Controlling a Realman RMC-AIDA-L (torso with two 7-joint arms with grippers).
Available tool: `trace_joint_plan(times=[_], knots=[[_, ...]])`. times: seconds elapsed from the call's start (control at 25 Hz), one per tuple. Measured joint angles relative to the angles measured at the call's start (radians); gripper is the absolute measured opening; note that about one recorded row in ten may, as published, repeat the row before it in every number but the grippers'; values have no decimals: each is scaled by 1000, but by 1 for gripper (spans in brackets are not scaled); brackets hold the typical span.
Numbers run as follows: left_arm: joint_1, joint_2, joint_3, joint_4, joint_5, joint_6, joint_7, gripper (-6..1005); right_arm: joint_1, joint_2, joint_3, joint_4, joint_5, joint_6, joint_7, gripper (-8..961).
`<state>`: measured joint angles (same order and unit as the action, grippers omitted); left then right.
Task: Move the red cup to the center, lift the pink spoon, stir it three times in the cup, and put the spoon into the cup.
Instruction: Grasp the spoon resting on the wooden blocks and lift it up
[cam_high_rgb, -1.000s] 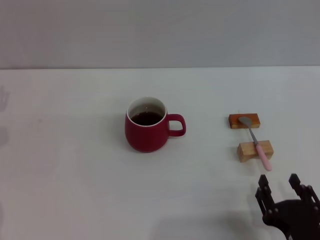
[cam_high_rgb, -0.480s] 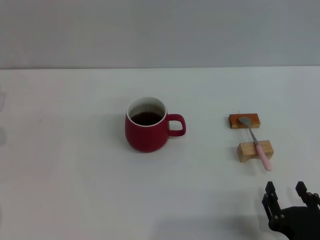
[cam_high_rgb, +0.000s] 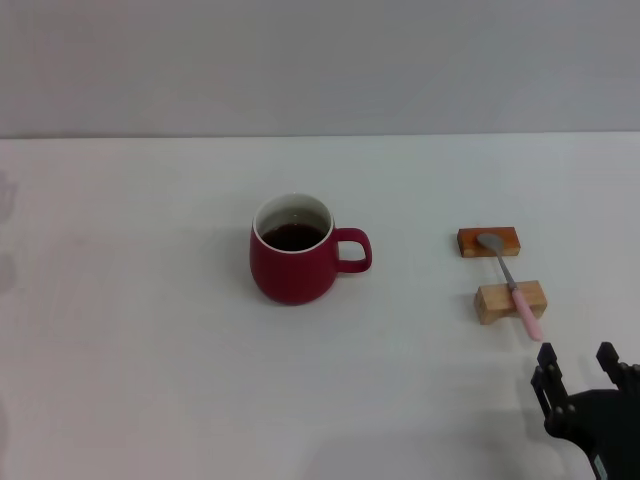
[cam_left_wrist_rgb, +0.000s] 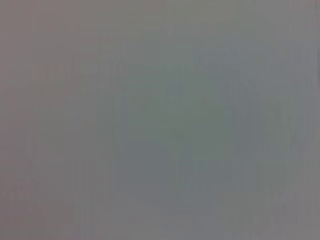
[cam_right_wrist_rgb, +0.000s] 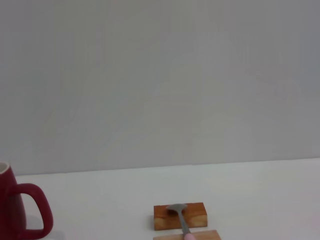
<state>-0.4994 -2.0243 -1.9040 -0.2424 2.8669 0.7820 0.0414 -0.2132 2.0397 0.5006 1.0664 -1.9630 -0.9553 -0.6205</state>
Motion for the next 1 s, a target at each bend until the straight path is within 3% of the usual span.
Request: trace_joint_plan(times=[0.4,1.0], knots=[[-1,-9,-25,0,0,11,0,844,52,-20,10,-9,15,31,3,620],[-4,-11,-28,-3,0,38,-9,843,96,-19,42,-22,16,134,7,619]])
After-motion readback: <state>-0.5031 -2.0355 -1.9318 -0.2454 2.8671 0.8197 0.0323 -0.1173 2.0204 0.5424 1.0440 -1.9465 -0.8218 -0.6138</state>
